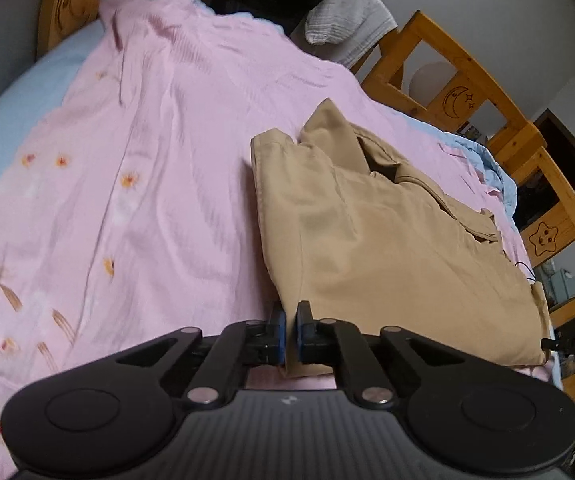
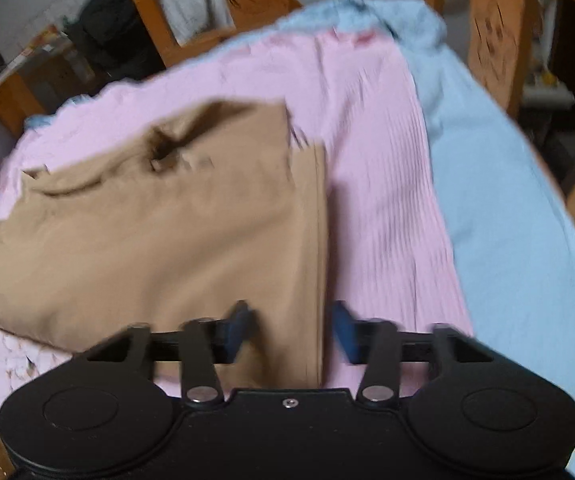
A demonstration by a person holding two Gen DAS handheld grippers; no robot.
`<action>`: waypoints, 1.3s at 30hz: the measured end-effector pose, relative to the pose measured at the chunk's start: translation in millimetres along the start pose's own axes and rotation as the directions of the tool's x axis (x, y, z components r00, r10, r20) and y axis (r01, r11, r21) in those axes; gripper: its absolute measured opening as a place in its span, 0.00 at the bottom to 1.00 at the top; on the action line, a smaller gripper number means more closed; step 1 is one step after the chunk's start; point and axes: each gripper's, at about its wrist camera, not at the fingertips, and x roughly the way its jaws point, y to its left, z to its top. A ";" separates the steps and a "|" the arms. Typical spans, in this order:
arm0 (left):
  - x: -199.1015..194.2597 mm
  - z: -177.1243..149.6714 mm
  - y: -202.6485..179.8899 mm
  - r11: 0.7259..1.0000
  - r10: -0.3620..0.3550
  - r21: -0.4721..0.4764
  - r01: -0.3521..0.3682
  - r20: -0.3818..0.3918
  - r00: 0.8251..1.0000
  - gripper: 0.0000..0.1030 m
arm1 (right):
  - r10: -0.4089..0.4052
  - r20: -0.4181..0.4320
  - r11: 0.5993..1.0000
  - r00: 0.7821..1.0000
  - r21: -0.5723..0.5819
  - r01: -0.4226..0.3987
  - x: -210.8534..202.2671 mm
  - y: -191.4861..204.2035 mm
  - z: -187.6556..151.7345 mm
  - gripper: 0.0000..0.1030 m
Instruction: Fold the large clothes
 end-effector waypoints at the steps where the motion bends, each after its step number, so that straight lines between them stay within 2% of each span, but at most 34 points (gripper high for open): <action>1: 0.8 -1.6 -1.1 1.000 0.005 0.024 -0.005 -0.003 1.000 0.04 | -0.012 -0.007 1.000 1.000 -0.003 0.012 3.2 0.5 -3.3 0.17; 2: 5.2 -5.0 -0.4 0.999 0.010 0.048 -0.009 -0.015 1.000 0.03 | -0.033 -0.007 0.999 0.999 -0.015 0.033 6.4 2.4 -5.5 0.13; 4: 15.5 -9.5 6.1 0.999 0.014 0.030 -0.013 -0.041 0.999 0.04 | -0.054 -0.026 0.998 0.998 -0.041 0.053 14.5 6.2 -5.6 0.11; 6: 14.2 -11.7 5.9 1.000 0.016 0.005 -0.016 -0.025 1.000 0.05 | -0.080 -0.037 0.994 0.996 -0.079 0.077 23.1 12.5 -3.9 0.11; 8: 7.6 -12.5 0.9 0.999 0.045 0.024 -0.044 -0.017 0.999 0.13 | -0.098 -0.039 0.991 0.994 -0.099 0.094 23.9 15.6 -2.4 0.12; 9: 2.5 -13.1 -0.7 0.998 0.061 0.021 -0.061 -0.014 0.998 0.22 | -0.107 -0.035 0.989 0.994 -0.110 0.102 21.0 17.7 -2.1 0.15; 10: -3.6 -13.8 -1.6 0.998 0.069 0.012 -0.069 -0.010 0.998 0.37 | -0.107 -0.021 0.989 0.994 -0.107 0.105 14.5 18.1 -2.8 0.22; 11: -10.5 -15.3 -2.5 0.998 0.068 -0.002 -0.068 -0.006 0.998 0.45 | -0.099 -0.006 0.991 0.995 -0.094 0.098 8.6 14.6 -2.0 0.27; 12: -18.4 -17.9 -4.6 0.998 0.065 -0.011 -0.065 0.006 0.998 0.55 | -0.084 0.007 0.994 0.996 -0.076 0.084 -1.3 14.1 -4.6 0.37; 13: -24.3 -20.1 -6.3 0.998 0.062 -0.016 -0.062 0.020 0.998 0.57 | -0.061 0.015 0.996 0.998 -0.059 0.061 -8.8 12.6 -6.7 0.44; 16: -37.8 -32.0 -15.8 0.998 -0.015 -0.061 0.018 0.034 0.999 0.64 | 0.054 -0.012 0.998 0.998 0.043 -0.053 -27.2 11.7 -18.2 0.51; 18: -35.3 -41.3 -22.5 0.988 -0.104 -0.112 0.106 0.025 0.994 0.68 | 0.158 -0.045 0.976 0.986 0.156 -0.149 -27.9 10.0 -29.1 0.59; 19: -30.3 -45.3 -25.7 0.980 -0.146 -0.136 0.147 0.017 0.989 0.68 | 0.202 -0.054 0.958 0.978 0.218 -0.186 -24.8 8.2 -34.3 0.59; 22: -4.8 -54.3 -27.9 0.939 -0.224 -0.265 0.221 0.017 0.974 0.71 | 0.250 -0.058 0.901 0.967 0.378 -0.210 -7.3 -0.2 -41.9 0.59; 24: 15.5 -58.4 -26.8 0.909 -0.215 -0.362 0.207 0.017 0.976 0.72 | 0.248 -0.011 0.849 0.969 0.484 -0.212 0.3 -8.2 -41.4 0.59; 26: 27.6 -61.0 -25.6 0.874 -0.201 -0.446 0.195 0.033 0.979 0.72 | 0.237 0.047 0.772 0.970 0.597 -0.218 8.5 -18.3 -44.2 0.58; 28: 30.4 -61.2 -24.0 0.844 -0.178 -0.502 0.188 0.068 0.982 0.72 | 0.229 0.060 0.691 0.972 0.693 -0.206 19.4 -26.4 -47.4 0.51; 29: 30.8 -60.1 -22.6 0.831 -0.165 -0.525 0.186 0.087 0.982 0.71 | 0.214 0.065 0.679 0.975 0.708 -0.196 21.9 -26.9 -47.5 0.48; 30: 29.8 -59.2 -20.7 0.818 -0.143 -0.545 0.181 0.111 0.983 0.66 | 0.195 0.071 0.675 0.978 0.714 -0.186 22.2 -25.8 -47.4 0.42; 31: 28.5 -58.0 -17.4 0.810 -0.118 -0.561 0.170 0.128 0.985 0.54 | 0.182 0.077 0.675 0.980 0.715 -0.181 21.0 -24.6 -46.6 0.30; 32: 29.4 -56.0 -14.6 0.798 -0.088 -0.584 0.145 0.126 0.988 0.46 | 0.163 0.077 0.684 0.984 0.709 -0.169 18.2 -23.3 -46.4 0.22; 33: 30.3 -54.9 -11.5 0.784 -0.058 -0.610 0.119 0.118 0.991 0.23 | 0.143 0.081 0.699 0.986 0.697 -0.159 13.0 -21.6 -46.1 0.12; 34: 29.7 -54.5 -9.7 0.774 -0.033 -0.625 0.103 0.122 0.992 0.11 | 0.128 0.090 0.714 0.988 0.683 -0.154 7.3 -19.7 -45.8 0.04; 36: 25.6 -52.1 -9.3 0.770 -0.004 -0.631 0.091 0.137 0.991 0.06 | 0.085 0.078 0.769 0.993 0.628 -0.116 -5.8 -9.1 -43.6 0.00; 37: 19.9 -51.0 -11.9 0.780 0.015 -0.621 0.082 0.148 0.989 0.05 | 0.067 0.072 0.798 0.995 0.595 -0.097 -13.7 -1.9 -42.2 0.00; 39: 6.6 -47.8 -19.7 0.813 0.052 -0.579 0.060 0.175 0.983 0.04 | 0.050 0.072 0.826 0.996 0.558 -0.082 -31.6 9.4 -40.8 0.00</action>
